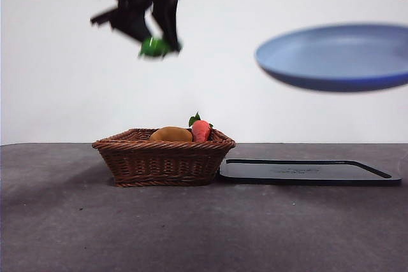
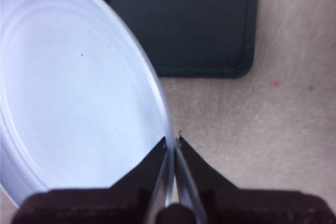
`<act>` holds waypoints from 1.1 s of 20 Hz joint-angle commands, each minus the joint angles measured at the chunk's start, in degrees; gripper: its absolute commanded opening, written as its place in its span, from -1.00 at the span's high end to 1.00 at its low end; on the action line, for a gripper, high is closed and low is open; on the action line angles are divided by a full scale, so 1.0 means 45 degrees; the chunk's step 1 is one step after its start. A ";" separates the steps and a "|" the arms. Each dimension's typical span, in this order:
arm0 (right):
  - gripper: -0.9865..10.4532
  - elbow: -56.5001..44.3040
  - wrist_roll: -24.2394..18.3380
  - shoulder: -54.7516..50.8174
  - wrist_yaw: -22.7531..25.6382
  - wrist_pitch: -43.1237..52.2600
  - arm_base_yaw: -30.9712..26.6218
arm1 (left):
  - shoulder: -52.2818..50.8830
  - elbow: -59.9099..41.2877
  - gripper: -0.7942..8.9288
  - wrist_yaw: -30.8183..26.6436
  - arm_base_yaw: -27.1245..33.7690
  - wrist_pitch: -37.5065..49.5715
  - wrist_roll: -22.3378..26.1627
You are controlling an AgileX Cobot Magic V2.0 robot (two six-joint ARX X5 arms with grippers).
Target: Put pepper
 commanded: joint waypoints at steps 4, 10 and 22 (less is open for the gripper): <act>0.82 0.0277 0.1200 0.2414 -0.1656 0.1083 0.0126 | -0.0282 0.0267 0.58 0.2467 -0.1812 0.0257 0.0126; 0.82 0.0277 0.1559 0.2807 -0.1676 0.1107 0.0408 | 0.0942 0.0267 0.58 0.1282 -0.4085 0.0471 0.1195; 0.82 0.0277 0.1894 0.2807 -0.1666 0.0432 0.0437 | 0.3264 0.0267 0.57 0.0719 -0.4765 0.1608 0.2001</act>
